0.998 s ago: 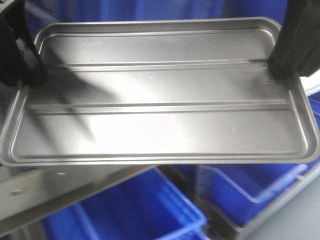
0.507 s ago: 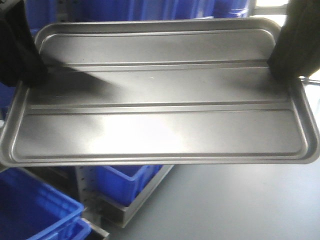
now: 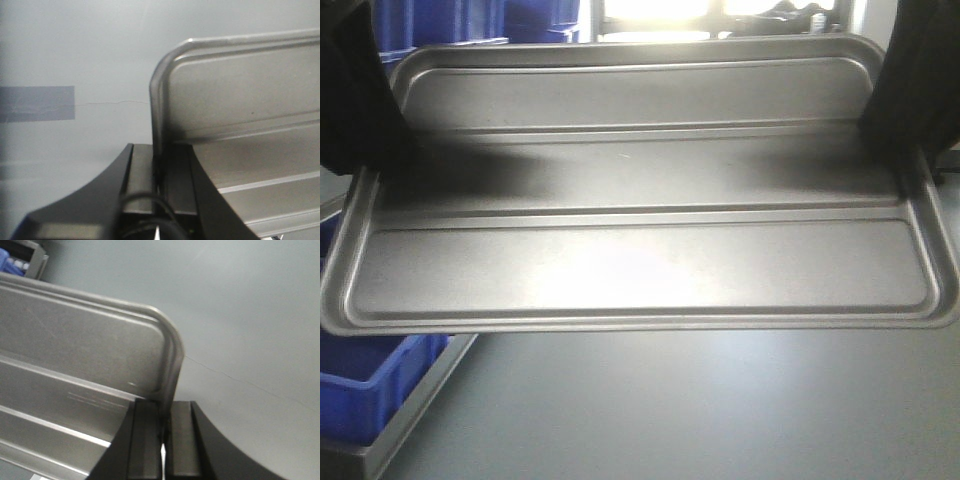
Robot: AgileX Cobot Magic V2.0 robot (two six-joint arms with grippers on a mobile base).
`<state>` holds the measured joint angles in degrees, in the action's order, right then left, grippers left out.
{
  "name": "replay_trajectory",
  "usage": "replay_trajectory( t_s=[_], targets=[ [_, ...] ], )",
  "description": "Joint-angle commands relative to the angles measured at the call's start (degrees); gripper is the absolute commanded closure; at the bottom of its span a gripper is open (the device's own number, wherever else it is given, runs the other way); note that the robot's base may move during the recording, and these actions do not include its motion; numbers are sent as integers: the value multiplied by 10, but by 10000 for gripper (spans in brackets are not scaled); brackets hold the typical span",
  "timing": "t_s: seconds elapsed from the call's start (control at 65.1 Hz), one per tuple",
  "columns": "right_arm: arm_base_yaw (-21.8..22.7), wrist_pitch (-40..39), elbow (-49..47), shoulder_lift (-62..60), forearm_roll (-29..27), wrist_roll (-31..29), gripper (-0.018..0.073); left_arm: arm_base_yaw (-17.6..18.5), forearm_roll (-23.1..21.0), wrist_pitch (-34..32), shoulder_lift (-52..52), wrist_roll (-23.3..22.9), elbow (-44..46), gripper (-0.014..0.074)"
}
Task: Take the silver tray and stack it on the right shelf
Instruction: 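Hold the tray level in both grippers while the base drives to another shelf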
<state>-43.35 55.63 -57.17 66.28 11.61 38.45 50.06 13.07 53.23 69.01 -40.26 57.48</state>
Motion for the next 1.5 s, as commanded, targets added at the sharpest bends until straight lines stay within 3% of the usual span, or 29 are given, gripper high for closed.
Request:
replay_trajectory(
  t_s=[0.0, 1.489],
  targets=[
    [2, -19, -15, -14, 27, -12, 501, 5, 19, 4, -10, 11, 18, 689],
    [2, -19, -15, -14, 27, -12, 501, 5, 18, 4, -10, 11, 18, 689]
  ],
)
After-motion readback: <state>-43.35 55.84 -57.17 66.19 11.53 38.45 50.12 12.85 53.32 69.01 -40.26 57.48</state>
